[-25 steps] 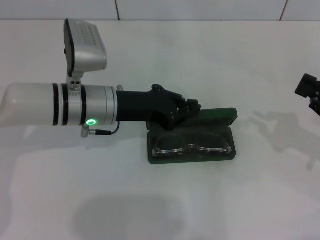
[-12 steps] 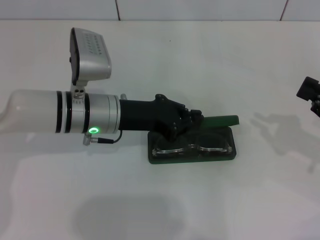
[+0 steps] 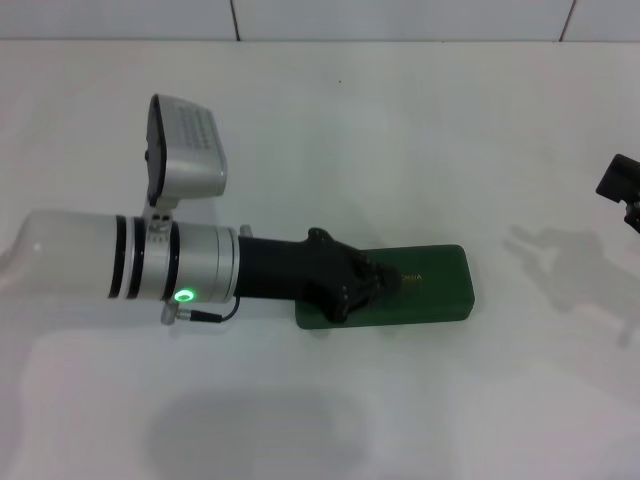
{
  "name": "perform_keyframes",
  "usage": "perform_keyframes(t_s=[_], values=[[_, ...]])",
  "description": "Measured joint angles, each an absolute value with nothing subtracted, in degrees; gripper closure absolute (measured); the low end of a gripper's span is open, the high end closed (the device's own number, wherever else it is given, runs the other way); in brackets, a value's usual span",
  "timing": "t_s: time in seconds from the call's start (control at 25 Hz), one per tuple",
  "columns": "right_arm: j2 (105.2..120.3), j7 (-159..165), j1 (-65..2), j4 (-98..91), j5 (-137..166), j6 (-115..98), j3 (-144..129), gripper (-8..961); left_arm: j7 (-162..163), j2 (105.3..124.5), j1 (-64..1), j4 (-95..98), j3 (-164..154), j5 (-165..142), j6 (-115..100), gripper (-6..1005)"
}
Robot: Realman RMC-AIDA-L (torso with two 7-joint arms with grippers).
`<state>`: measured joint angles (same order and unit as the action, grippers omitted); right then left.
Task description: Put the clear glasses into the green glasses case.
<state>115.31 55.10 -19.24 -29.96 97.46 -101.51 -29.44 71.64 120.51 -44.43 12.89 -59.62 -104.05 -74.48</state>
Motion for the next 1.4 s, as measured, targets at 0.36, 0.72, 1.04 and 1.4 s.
perform_keyframes(t_s=[0.36,0.72,1.04,1.4], values=[[115.28,55.1,-19.18,-29.97,97.5,-101.51,-29.56,814,70.13,120.42,-43.58,13.7,-60.65,-101.28,-80.85,885],[114.79,56.01,-19.37,-29.98,100.01,-101.45,-32.13,802,70.22,119.92,-37.45,26.02,-60.34,-96.03,-99.54,864],[115.19,60.42,-22.06,-30.86,100.78,-101.64,-43.51,747,70.38,118.98,-32.55,27.03,-60.6,-94.3,-102.66,649],[115.71,65.22,-23.06,-35.49,100.25,-105.1,-51.09,378,69.75,117.81,-31.21,27.76,-60.54,-98.5,-104.0,274]])
